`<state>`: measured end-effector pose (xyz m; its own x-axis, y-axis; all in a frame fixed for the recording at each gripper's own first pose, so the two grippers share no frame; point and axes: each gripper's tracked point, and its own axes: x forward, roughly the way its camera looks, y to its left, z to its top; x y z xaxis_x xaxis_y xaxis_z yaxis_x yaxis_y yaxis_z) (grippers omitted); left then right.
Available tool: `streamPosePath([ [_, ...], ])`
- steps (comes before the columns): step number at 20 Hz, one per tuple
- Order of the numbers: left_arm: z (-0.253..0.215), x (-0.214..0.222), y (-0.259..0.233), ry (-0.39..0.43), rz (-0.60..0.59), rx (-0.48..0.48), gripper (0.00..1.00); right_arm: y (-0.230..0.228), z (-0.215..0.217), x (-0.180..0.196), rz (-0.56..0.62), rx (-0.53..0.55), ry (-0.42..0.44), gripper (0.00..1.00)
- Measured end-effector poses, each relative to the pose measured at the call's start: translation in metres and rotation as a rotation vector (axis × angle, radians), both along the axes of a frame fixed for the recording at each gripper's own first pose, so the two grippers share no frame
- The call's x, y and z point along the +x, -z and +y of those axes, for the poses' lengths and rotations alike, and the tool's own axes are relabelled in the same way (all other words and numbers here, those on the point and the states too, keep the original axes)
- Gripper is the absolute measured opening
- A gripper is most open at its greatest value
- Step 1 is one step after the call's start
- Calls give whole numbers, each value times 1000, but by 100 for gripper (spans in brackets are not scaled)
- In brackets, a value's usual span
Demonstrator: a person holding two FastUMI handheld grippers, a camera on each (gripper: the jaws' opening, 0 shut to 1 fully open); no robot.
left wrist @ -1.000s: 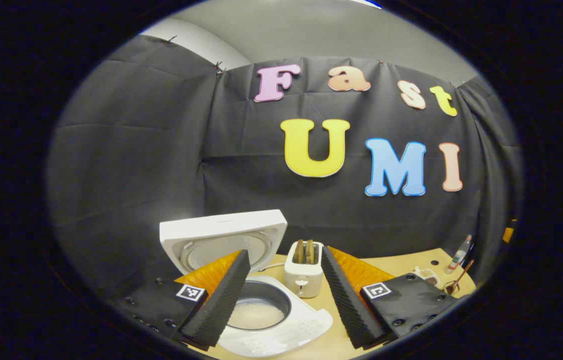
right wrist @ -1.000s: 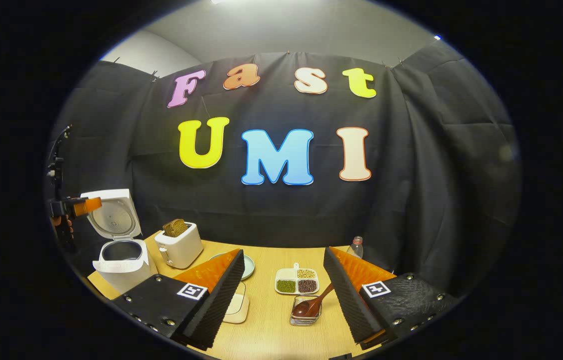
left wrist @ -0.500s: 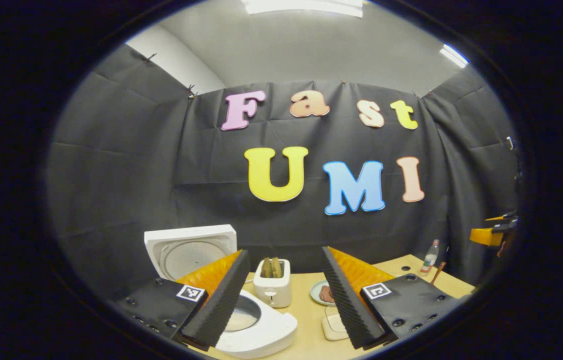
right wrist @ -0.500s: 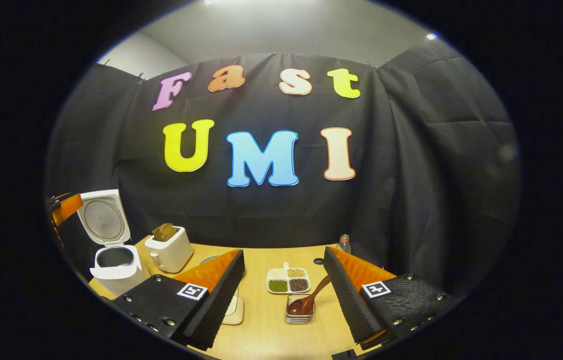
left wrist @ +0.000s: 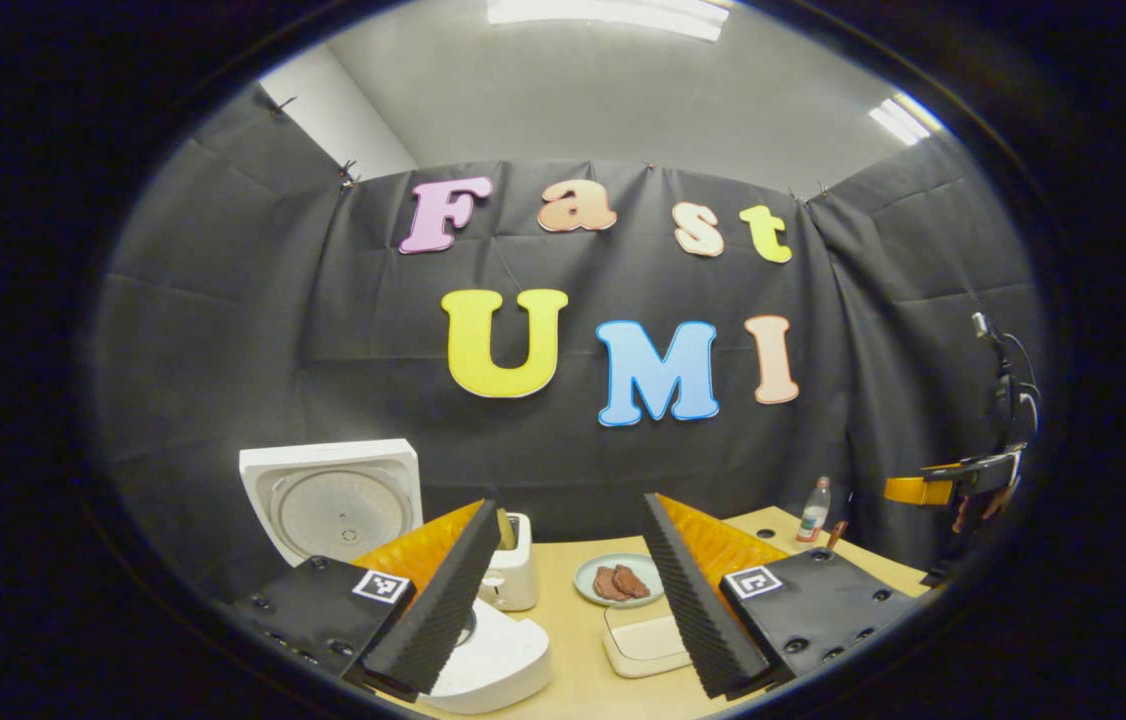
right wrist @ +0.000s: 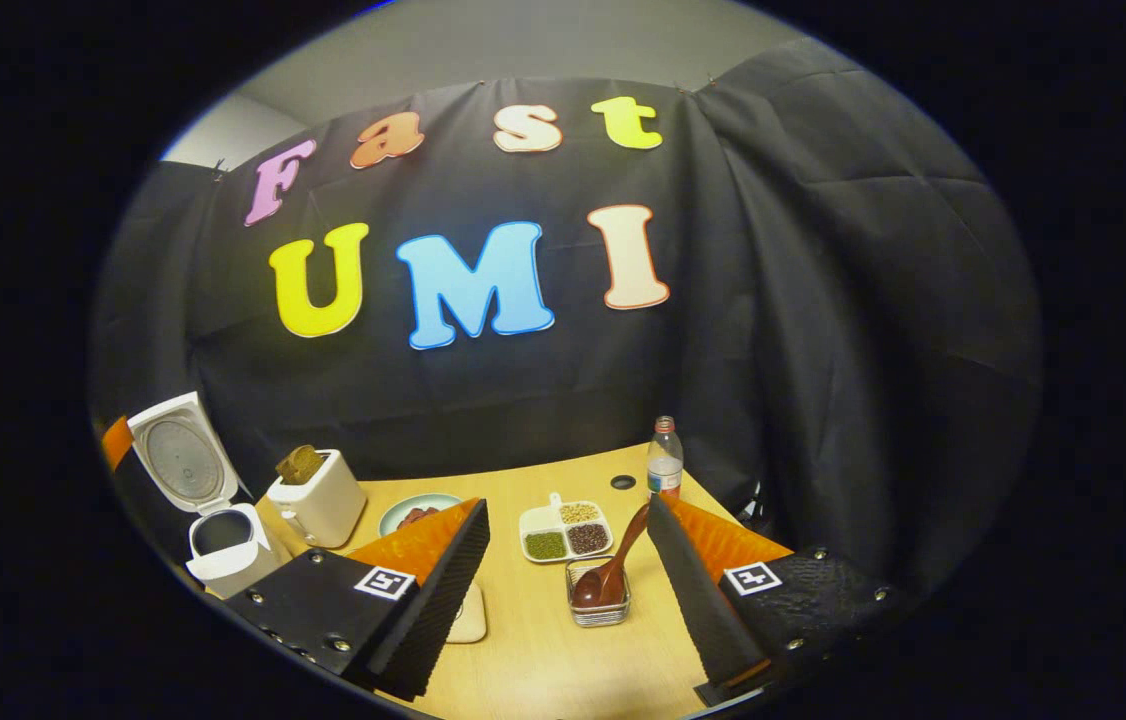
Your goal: Close the left gripper, press the button to open the rice cooker; take a wooden spoon from the chopstick holder with the right hand, scoop a spoonful of rice and pour it into the rice cooker, then put the wooden spoon back into the chopstick holder.
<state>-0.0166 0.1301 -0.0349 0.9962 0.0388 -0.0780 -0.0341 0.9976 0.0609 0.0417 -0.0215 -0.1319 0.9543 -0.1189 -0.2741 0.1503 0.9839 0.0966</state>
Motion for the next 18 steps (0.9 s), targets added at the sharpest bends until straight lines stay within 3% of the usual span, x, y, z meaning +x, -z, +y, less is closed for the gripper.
streamPosePath([
  [5,-3,8,7,-22,32,10,98,39,-19,31,52,-4,-20,96],
  [15,-27,31,13,-115,57,-55,98,132,-63,110,180,120,-37,95],
  [18,-10,38,20,-186,74,-63,96,157,-66,136,216,179,-54,84],
])
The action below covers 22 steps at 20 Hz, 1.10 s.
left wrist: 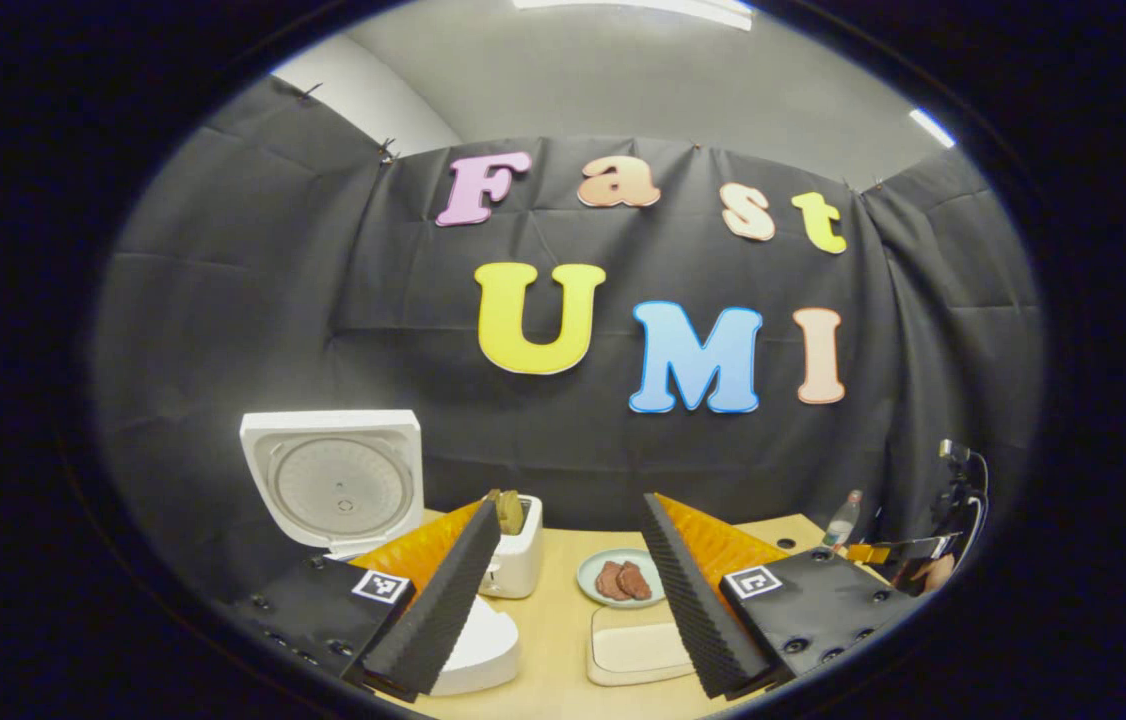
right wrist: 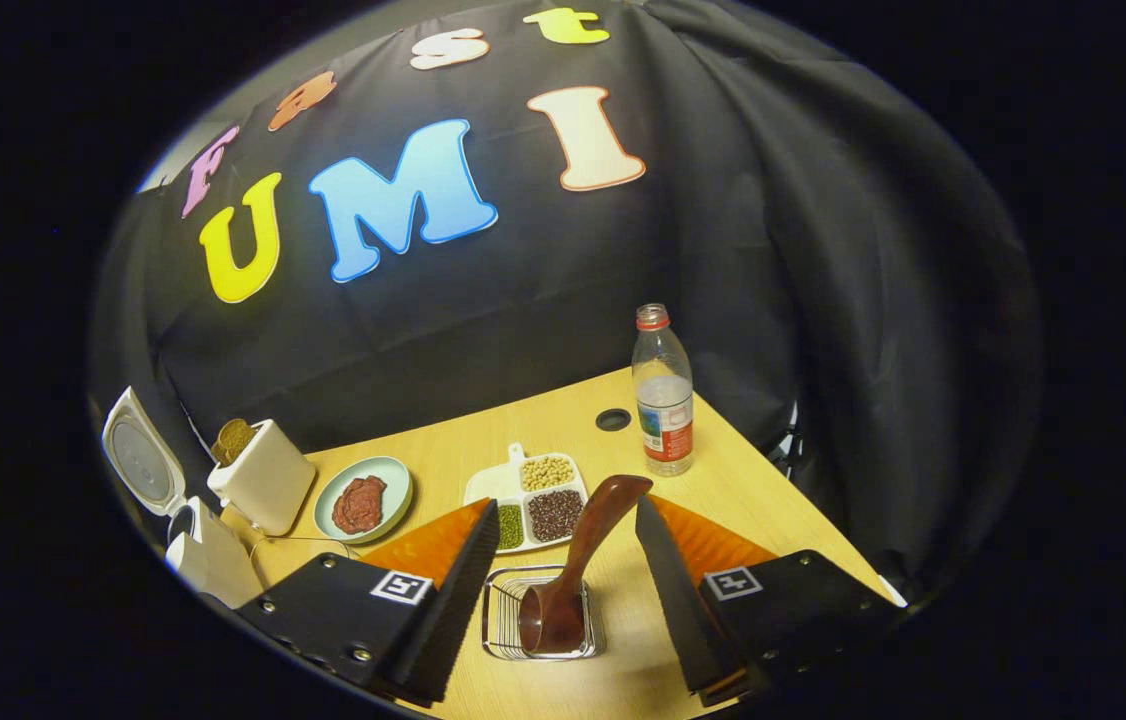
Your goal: Close the left gripper, press the button to open the rice cooker; take a wooden spoon from the chopstick holder with the right hand, scoop a spoonful of rice and pour it into the rice cooker, then put the wooden spoon back into the chopstick holder.
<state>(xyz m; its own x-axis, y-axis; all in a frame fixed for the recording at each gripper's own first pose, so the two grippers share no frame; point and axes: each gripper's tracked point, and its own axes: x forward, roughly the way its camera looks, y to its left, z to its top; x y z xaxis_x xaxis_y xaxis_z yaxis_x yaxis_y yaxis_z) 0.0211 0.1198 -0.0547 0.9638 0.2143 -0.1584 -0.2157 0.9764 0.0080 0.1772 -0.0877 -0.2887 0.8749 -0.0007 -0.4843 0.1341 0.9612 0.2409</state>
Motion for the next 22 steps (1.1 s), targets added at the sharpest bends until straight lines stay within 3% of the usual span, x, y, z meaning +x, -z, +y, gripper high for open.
streamPosePath([
  [3,11,0,1,-52,18,13,100,20,-4,15,49,55,2,77],
  [9,2,1,5,-65,52,70,96,39,-9,29,89,101,-28,72],
  [10,-1,1,4,-67,53,78,99,41,-7,36,93,118,-39,49],
  [11,-3,2,2,-68,47,85,99,39,-5,38,85,136,-48,45],
  [12,-6,2,-1,-68,42,88,99,39,-3,38,81,157,-53,33],
  [14,-6,0,-3,-83,41,100,98,30,5,31,61,188,-81,18],
  [15,-5,-2,-5,-94,40,108,99,25,2,26,49,190,-53,18],
  [16,-5,-5,-5,-104,39,111,99,24,7,28,48,188,-57,9],
  [22,-5,-11,-7,-109,3,70,99,-21,17,16,-27,127,-96,9],
])
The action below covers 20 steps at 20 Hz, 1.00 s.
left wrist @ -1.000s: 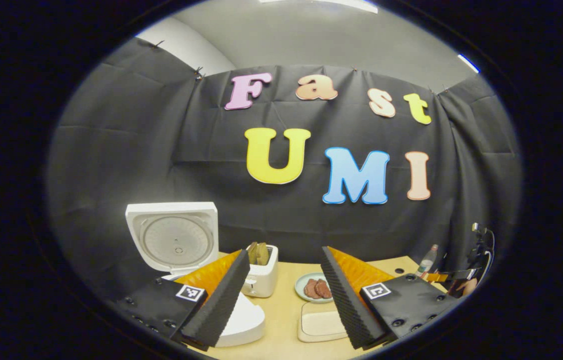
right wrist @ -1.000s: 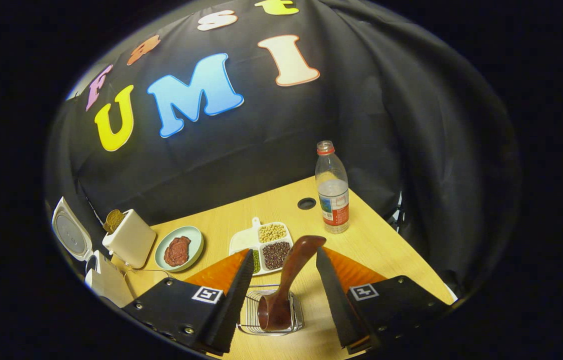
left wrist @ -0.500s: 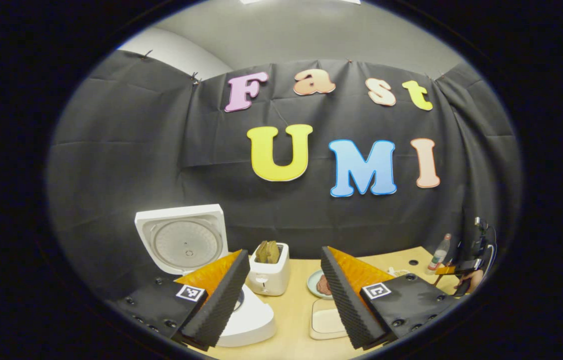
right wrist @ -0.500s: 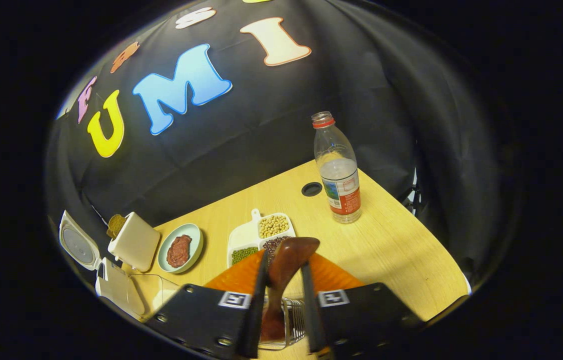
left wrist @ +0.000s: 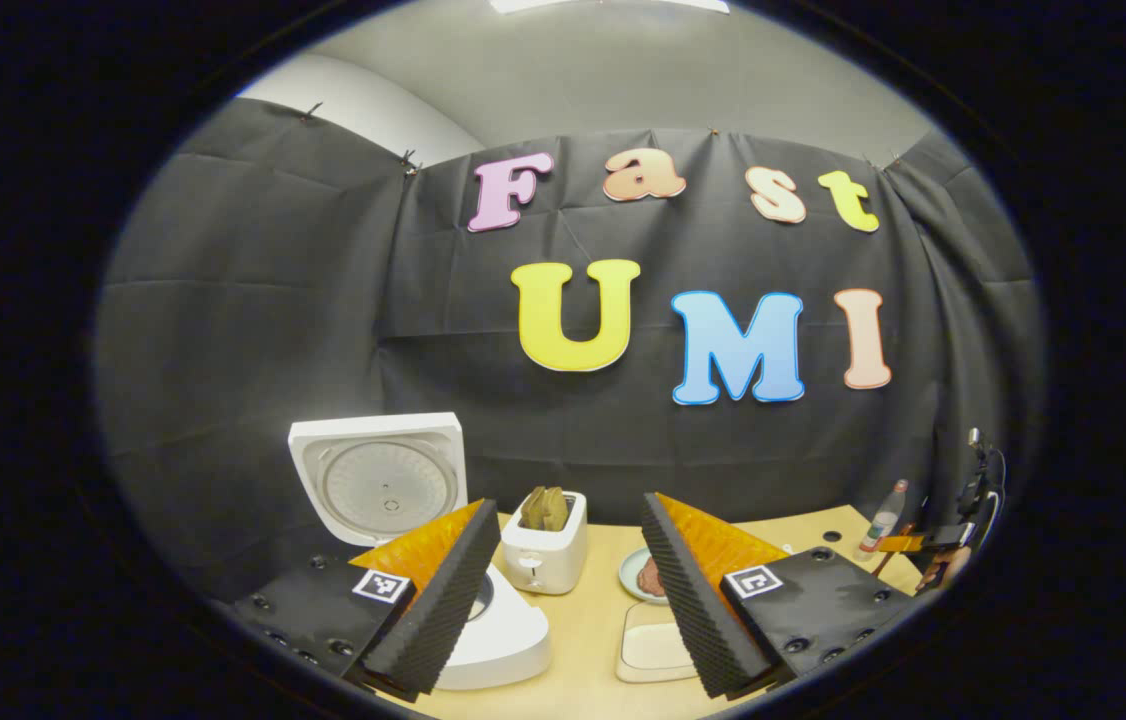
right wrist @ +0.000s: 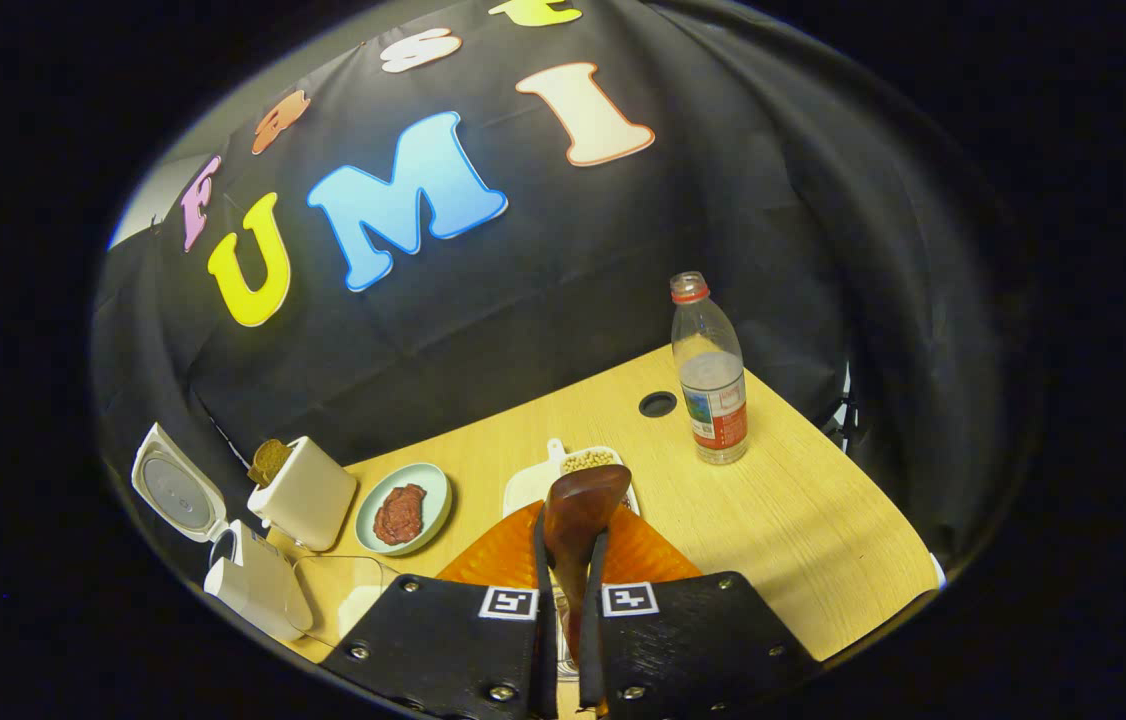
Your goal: Close the left gripper, press the button to open the rice cooker; take a wooden spoon from the chopstick holder with the right hand, scoop a spoonful of rice and pour it into the rice cooker, then put the wooden spoon back into the chopstick holder.
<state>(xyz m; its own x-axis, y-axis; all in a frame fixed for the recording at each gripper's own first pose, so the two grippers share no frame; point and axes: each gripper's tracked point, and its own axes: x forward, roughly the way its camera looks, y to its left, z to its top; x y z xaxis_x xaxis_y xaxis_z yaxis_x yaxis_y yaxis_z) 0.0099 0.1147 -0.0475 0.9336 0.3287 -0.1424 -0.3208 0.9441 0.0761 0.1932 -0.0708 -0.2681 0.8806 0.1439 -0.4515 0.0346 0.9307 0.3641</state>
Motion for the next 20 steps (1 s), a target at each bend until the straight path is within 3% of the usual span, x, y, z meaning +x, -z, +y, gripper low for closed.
streamPosePath([
  [5,-2,8,2,86,-3,5,96,-74,12,-20,-141,-76,-13,9],
  [10,5,14,6,167,-12,3,100,-145,75,-48,-263,-53,-123,9],
  [14,9,9,10,219,-24,7,100,-168,116,-61,-297,-75,-165,9],
  [20,38,2,19,260,-17,2,100,-167,172,-65,-302,-105,-195,9],
])
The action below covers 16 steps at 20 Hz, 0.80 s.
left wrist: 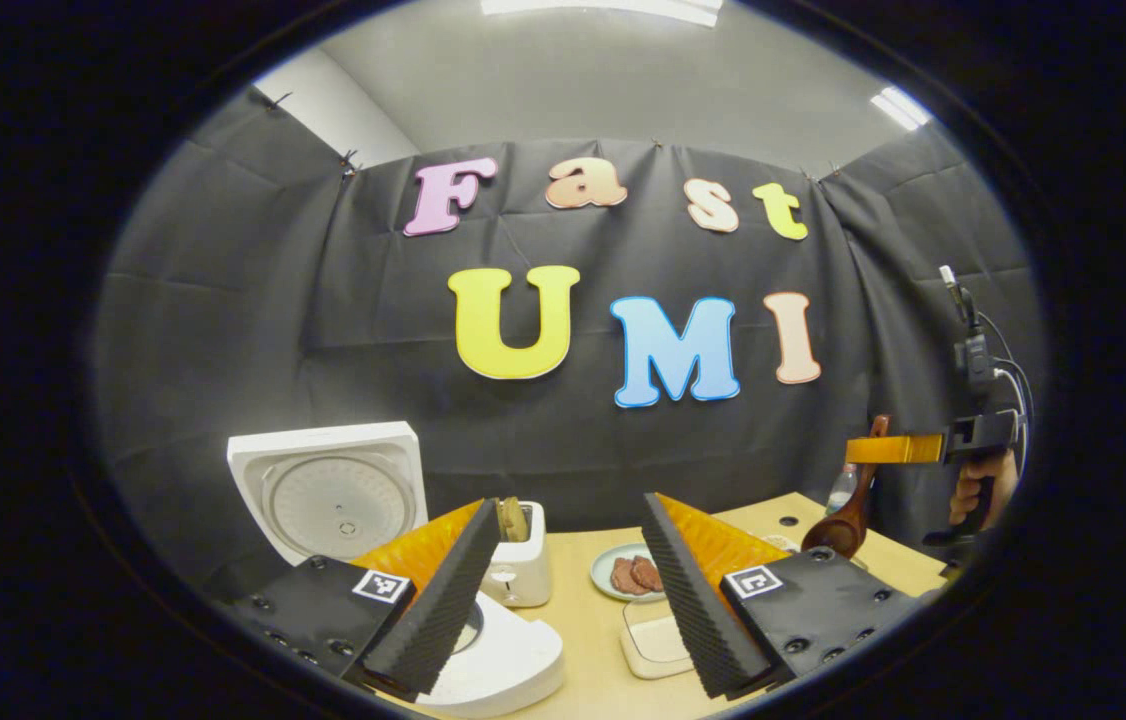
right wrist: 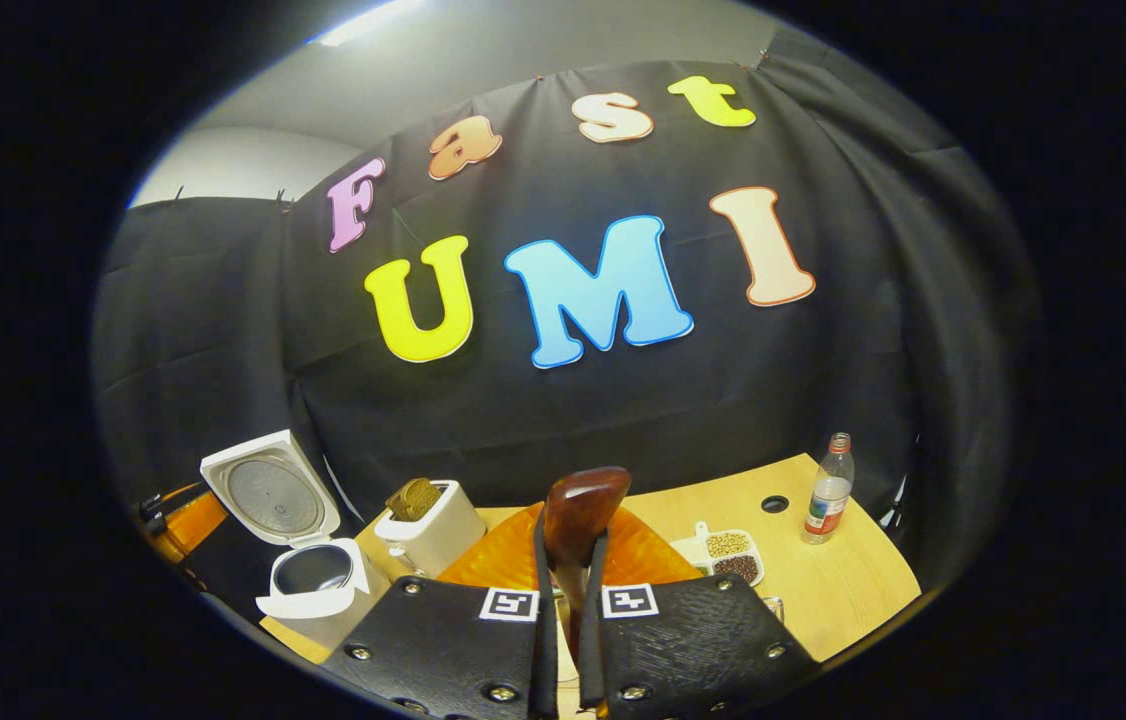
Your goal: Close the left gripper, press the button to open the rice cooker; take a wooden spoon from the chopstick holder with the right hand, scoop a spoonful of rice and pour it into the rice cooker, then put the wooden spoon back into the chopstick holder.
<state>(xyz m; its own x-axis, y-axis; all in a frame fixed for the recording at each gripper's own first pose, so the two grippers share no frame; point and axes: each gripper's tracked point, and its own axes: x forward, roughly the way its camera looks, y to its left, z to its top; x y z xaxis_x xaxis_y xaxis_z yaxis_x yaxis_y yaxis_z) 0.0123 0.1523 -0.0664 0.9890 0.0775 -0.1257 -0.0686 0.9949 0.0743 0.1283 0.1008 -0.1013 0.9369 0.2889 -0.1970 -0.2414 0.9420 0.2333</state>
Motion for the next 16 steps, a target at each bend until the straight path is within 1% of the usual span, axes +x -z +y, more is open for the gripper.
streamPosePath([
  [4,19,-6,10,6,12,-7,100,26,42,11,20,-54,-37,8],
  [7,31,-6,13,15,11,-13,100,59,65,23,46,-116,-45,9],
  [10,40,-8,24,40,25,-29,99,100,80,37,105,-158,-29,9],
  [13,52,-9,30,46,39,-13,99,130,84,52,122,-210,6,9],
  [15,61,-11,33,47,48,0,100,150,87,61,131,-259,26,9],
  [16,64,-11,35,50,50,2,99,159,90,63,133,-273,34,9],
])
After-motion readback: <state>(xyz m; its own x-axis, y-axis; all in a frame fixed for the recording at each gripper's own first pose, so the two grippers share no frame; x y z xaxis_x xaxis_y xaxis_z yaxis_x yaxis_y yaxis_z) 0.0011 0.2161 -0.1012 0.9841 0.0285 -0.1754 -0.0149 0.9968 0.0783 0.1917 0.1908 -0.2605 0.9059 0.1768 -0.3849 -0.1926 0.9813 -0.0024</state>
